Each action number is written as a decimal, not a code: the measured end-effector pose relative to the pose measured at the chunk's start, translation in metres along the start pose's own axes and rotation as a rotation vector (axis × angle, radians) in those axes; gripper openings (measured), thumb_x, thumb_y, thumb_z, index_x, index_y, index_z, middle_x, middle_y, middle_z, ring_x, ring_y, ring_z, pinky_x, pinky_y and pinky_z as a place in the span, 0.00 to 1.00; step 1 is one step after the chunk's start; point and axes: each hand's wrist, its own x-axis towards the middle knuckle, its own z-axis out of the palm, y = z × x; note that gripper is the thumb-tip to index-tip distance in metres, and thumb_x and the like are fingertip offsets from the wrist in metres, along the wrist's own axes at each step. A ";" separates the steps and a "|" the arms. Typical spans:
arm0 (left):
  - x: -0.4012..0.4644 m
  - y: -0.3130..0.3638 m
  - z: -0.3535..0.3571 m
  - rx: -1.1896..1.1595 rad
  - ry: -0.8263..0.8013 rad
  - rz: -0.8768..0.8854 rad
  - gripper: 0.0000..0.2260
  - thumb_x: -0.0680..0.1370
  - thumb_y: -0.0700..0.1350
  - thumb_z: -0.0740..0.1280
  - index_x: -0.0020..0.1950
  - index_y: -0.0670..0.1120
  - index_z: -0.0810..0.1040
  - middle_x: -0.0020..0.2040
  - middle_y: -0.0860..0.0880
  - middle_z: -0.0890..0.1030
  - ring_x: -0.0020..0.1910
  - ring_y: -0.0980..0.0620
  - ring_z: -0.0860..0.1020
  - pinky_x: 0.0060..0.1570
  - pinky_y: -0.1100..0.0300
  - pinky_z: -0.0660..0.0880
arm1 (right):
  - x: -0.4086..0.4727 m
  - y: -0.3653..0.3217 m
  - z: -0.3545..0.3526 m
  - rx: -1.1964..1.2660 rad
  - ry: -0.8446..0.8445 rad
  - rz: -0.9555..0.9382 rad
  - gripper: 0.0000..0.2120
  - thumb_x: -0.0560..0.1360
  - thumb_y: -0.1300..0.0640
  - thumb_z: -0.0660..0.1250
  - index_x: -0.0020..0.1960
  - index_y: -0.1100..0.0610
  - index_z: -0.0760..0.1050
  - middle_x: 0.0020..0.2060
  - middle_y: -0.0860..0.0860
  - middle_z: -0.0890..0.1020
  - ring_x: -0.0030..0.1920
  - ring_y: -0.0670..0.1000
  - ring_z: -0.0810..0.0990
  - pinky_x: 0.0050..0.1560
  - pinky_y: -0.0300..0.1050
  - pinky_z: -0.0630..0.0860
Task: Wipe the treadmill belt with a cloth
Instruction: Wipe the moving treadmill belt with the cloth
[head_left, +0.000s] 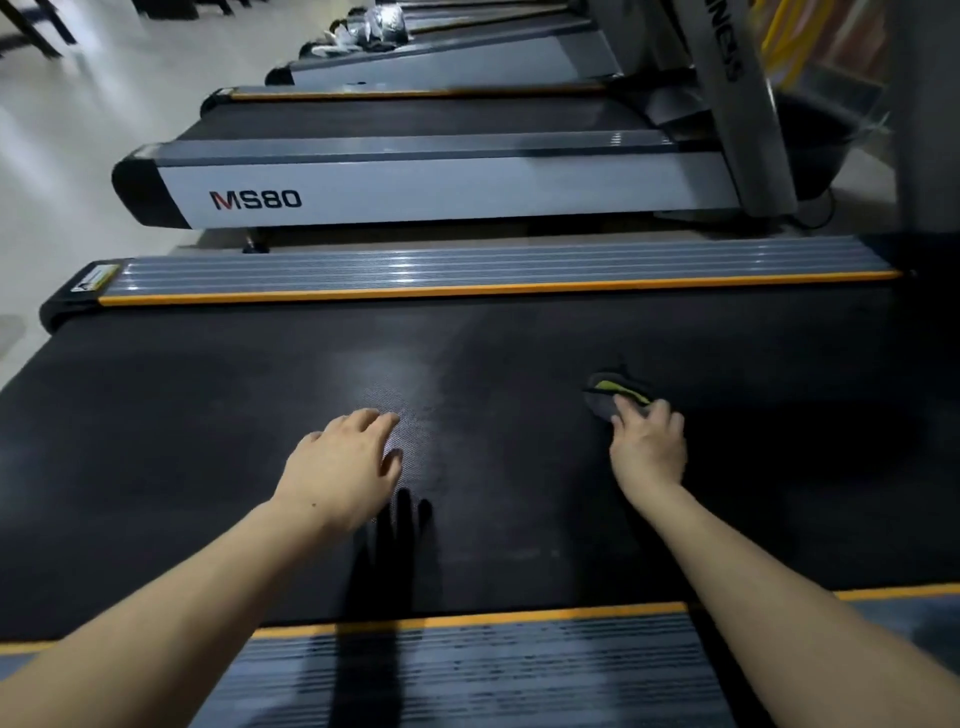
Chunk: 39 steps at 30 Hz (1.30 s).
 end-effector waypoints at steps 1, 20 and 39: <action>0.002 -0.001 0.006 0.013 -0.033 0.009 0.21 0.82 0.56 0.56 0.76 0.54 0.66 0.74 0.54 0.69 0.72 0.49 0.69 0.66 0.50 0.70 | -0.002 -0.013 0.000 0.008 0.007 0.091 0.15 0.81 0.51 0.62 0.67 0.49 0.76 0.57 0.60 0.72 0.55 0.63 0.70 0.52 0.56 0.73; 0.014 0.000 0.054 -0.077 -0.241 0.050 0.24 0.81 0.54 0.58 0.78 0.55 0.63 0.79 0.55 0.62 0.77 0.49 0.62 0.72 0.49 0.67 | 0.017 0.011 0.000 0.028 0.041 0.104 0.14 0.80 0.55 0.62 0.64 0.50 0.77 0.57 0.59 0.72 0.55 0.62 0.70 0.55 0.55 0.71; -0.003 -0.004 0.070 -0.029 -0.364 0.005 0.28 0.80 0.56 0.59 0.80 0.56 0.57 0.81 0.52 0.55 0.81 0.47 0.52 0.74 0.45 0.64 | -0.032 -0.023 -0.008 0.048 0.086 0.124 0.11 0.79 0.55 0.64 0.61 0.51 0.79 0.54 0.59 0.73 0.52 0.63 0.71 0.51 0.56 0.72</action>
